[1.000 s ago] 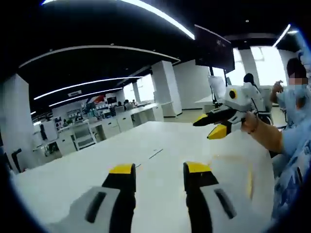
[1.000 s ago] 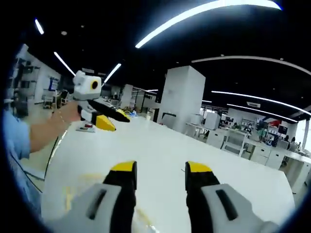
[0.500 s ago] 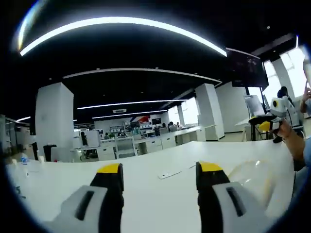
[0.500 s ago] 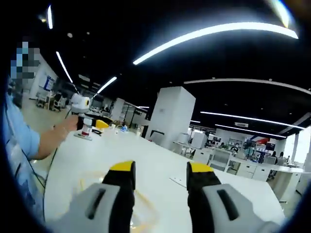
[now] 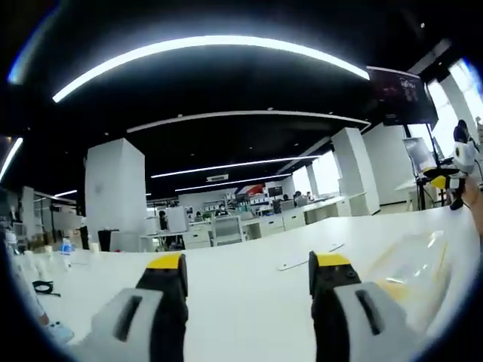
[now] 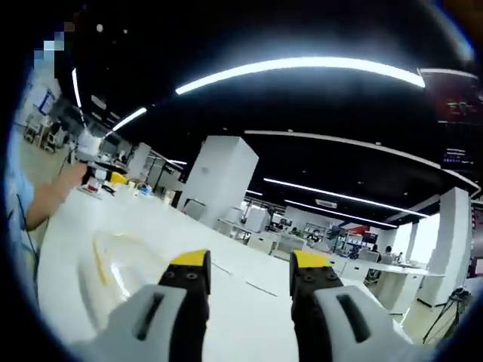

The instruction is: Snap each plastic latch of the storage box into its locked position after aligning the lid with the box until every specified latch is closed and the lid sits flush.

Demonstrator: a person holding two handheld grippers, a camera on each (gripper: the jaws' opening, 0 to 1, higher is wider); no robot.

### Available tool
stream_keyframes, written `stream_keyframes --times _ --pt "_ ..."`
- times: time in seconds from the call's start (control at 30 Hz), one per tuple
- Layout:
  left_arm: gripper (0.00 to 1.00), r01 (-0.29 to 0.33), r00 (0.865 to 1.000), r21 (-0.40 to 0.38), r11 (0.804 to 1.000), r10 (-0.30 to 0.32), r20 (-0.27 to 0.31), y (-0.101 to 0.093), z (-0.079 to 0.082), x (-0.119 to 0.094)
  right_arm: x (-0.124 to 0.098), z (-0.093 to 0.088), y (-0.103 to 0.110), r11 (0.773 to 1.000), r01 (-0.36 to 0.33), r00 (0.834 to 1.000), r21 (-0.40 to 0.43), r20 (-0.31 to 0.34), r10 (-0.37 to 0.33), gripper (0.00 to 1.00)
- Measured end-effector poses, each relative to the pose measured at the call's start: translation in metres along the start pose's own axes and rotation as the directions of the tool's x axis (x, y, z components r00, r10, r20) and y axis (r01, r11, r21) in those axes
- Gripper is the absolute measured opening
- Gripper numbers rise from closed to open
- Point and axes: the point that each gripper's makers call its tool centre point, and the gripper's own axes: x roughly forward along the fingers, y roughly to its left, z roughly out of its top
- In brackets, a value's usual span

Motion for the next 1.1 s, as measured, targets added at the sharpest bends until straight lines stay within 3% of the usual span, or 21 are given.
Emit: stream_keyframes --times 0.1,0.2,0.23,0.27,0.33,0.43,0.53,0.73,0.87,1.0,1.1 --pt "0.64 -0.005 1.0 -0.024 1.0 0.005 0.01 0.0 -0.008 -0.002 -0.007 -0.009 -0.003 0.999 0.035 0.999 0.03 0.014 -0.035 0.41" --pt "0.63 -0.003 0.999 -0.053 0.999 0.004 0.036 -0.001 -0.02 -0.004 -0.016 -0.027 -0.012 0.992 0.126 0.992 0.028 0.023 -0.127 0.39" --pt "0.63 0.022 1.0 -0.085 0.996 -0.02 0.02 -0.005 -0.027 -0.005 -0.02 -0.036 -0.013 0.99 0.134 0.99 0.038 -0.046 -0.132 0.39" --pt "0.64 0.054 0.997 -0.113 0.992 -0.06 -0.049 -0.009 -0.038 -0.008 -0.021 -0.035 -0.016 0.988 0.152 0.988 0.013 -0.042 -0.151 0.39" --pt "0.62 0.041 0.998 -0.11 0.993 -0.045 -0.033 -0.002 -0.037 -0.008 -0.023 -0.033 -0.021 0.982 0.189 0.981 -0.021 -0.031 -0.189 0.39" --pt "0.62 0.016 1.0 -0.099 0.995 -0.019 -0.025 0.004 -0.035 -0.009 -0.02 -0.035 -0.02 0.984 0.178 0.983 -0.027 -0.047 -0.179 0.38" --pt "0.62 0.019 1.0 -0.094 0.995 -0.021 -0.015 0.001 -0.032 -0.01 -0.016 -0.041 -0.017 0.989 0.148 0.987 0.019 -0.064 -0.146 0.38" --pt "0.62 -0.022 0.999 -0.032 0.999 0.021 -0.034 0.005 -0.034 -0.01 -0.017 -0.044 -0.016 0.987 0.163 0.983 -0.007 -0.091 -0.163 0.38" --pt "0.62 -0.016 1.0 -0.055 0.998 0.016 0.006 0.004 -0.027 -0.013 -0.019 -0.047 -0.019 0.981 0.191 0.975 -0.042 -0.106 -0.194 0.38" --pt "0.62 0.006 1.0 -0.083 0.997 -0.006 0.003 0.0 -0.028 -0.012 -0.019 -0.055 -0.021 0.982 0.187 0.972 -0.007 -0.14 -0.187 0.38" --pt "0.62 0.002 1.0 -0.058 0.998 -0.003 -0.001 -0.001 -0.029 -0.012 -0.021 -0.054 -0.022 0.975 0.21 0.964 -0.077 -0.151 -0.219 0.36"
